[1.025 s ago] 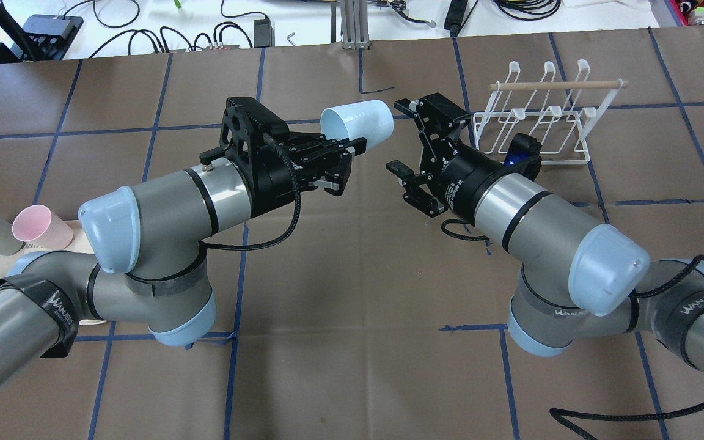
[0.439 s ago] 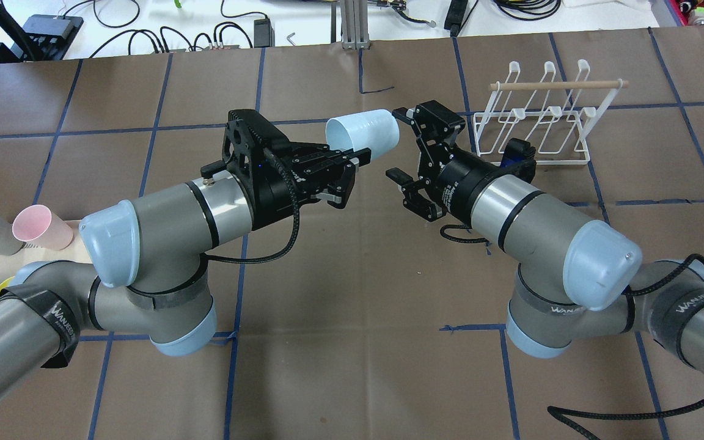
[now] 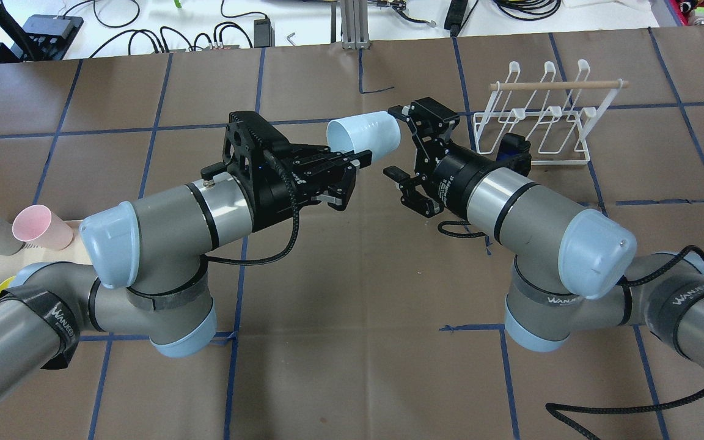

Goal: Transfer IKEA cup to right arm and place on rack

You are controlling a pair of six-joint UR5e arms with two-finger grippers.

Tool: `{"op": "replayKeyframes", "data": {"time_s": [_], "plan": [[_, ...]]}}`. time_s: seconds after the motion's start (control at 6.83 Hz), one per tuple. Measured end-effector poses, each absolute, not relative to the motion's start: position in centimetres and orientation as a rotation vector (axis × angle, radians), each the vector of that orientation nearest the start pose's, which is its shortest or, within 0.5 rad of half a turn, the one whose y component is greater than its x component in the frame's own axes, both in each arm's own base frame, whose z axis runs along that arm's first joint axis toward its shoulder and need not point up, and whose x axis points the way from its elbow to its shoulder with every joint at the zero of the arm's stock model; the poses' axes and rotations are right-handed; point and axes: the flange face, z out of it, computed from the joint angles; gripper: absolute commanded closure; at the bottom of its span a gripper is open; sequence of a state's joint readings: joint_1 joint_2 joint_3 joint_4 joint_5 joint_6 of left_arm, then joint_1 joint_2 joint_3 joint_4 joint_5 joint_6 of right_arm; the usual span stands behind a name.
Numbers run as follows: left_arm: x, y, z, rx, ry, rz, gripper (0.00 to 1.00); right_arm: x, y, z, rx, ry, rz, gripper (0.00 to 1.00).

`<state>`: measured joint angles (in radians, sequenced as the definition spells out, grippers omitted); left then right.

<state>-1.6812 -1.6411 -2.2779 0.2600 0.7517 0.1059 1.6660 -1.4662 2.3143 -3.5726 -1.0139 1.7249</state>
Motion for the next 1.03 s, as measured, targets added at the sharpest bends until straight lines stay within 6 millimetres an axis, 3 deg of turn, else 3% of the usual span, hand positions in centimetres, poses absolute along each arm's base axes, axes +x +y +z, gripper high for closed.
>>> {"op": "replayKeyframes", "data": {"time_s": [0.73,1.03], "plan": [[-25.1,-39.3,36.4,-0.739,-1.990,1.196,0.97,24.4,-41.2,35.1,1.129,1.590,-0.293,0.04],[-25.1,-39.3,36.4,-0.739,-1.991,1.196,0.97,24.5,-41.6,35.2,1.126,1.594,-0.291,0.25]]}}
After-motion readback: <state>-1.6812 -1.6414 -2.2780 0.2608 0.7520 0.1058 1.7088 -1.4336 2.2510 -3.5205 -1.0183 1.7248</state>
